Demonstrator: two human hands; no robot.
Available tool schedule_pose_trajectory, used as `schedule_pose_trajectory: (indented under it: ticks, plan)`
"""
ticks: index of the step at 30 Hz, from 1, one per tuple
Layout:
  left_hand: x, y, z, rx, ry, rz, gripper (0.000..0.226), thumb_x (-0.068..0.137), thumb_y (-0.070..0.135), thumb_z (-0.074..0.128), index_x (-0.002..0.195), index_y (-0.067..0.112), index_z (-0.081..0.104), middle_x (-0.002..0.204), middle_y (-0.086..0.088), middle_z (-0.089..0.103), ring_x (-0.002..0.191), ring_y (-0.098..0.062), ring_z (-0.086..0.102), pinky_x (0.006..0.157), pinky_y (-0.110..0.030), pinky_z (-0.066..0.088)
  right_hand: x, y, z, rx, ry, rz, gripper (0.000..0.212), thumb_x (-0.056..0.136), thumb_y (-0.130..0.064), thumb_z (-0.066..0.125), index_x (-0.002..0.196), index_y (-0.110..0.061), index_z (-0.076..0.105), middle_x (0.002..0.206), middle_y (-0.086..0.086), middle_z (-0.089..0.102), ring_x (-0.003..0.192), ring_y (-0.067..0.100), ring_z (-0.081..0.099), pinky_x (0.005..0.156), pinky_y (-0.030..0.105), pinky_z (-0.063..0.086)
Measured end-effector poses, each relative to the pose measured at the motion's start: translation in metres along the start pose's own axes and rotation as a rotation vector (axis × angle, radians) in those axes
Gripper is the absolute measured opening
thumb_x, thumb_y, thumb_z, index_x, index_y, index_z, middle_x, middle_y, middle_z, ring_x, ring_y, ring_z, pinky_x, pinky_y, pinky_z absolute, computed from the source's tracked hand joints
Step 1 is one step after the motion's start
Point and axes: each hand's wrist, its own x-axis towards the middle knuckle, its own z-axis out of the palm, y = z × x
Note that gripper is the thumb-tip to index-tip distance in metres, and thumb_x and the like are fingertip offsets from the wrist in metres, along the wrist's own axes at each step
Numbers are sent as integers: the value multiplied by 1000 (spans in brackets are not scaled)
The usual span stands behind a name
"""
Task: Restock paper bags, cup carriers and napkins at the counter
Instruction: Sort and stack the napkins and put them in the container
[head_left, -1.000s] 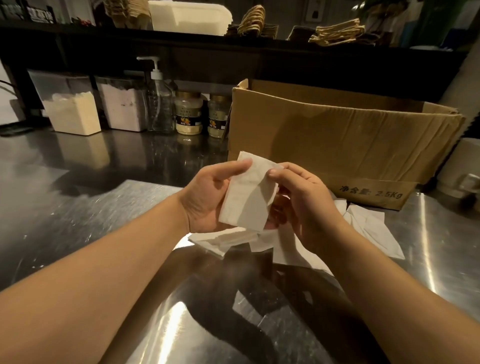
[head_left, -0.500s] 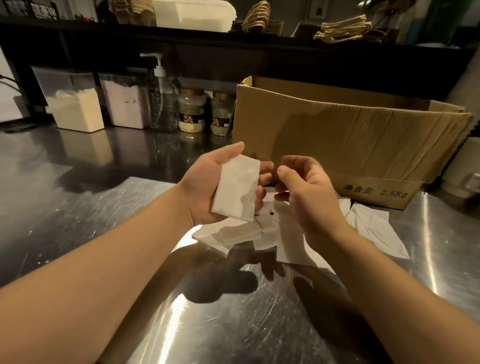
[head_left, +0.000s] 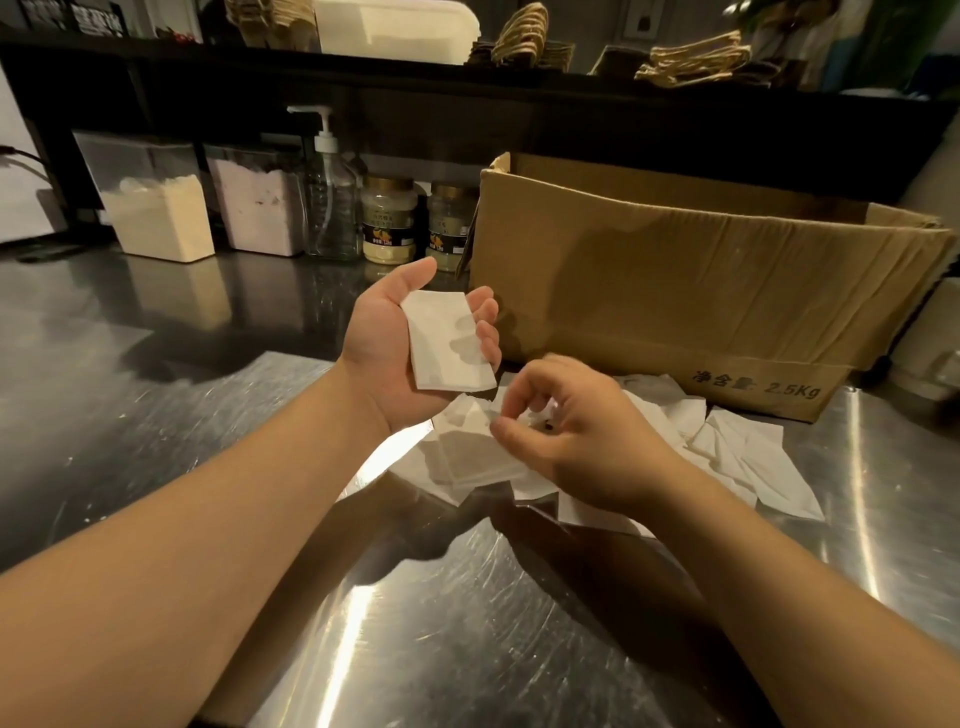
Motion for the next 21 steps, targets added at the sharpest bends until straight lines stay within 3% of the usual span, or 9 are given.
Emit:
schedule_pose_trajectory:
  ticks: [5, 13, 17, 21]
  plan:
    - [1, -1, 1, 13, 14, 5, 63, 90, 51, 56, 142, 14, 54, 99, -7, 66, 75, -18, 59, 71, -29, 51, 1, 7, 2, -158, -184, 6, 19, 85, -42, 78, 103, -38, 74, 113, -20, 60, 109, 8, 53, 95, 33, 53]
    - [3, -2, 1, 47, 33, 10, 58, 90, 52, 55, 134, 15, 58, 97, -7, 68, 73, -18, 61, 68, -29, 53, 0, 4, -2, -236, -275, 7, 29, 86, -44, 77, 115, -41, 73, 123, -21, 60, 109, 7, 52, 92, 24, 48]
    - [3, -2, 0, 44, 31, 8, 60, 88, 51, 57, 135, 14, 58, 99, -7, 67, 73, -18, 61, 68, -29, 53, 1, 6, 2, -294, -230, -55, 25, 90, -32, 74, 115, -38, 73, 120, -16, 64, 106, 9, 56, 95, 30, 53]
    - [4, -3, 0, 62, 32, 11, 59, 87, 51, 56, 133, 15, 59, 98, -6, 68, 73, -17, 61, 67, -29, 53, 3, 7, 7, -273, -190, -64, 18, 96, -32, 67, 112, -35, 75, 113, -15, 69, 99, 8, 60, 90, 32, 56]
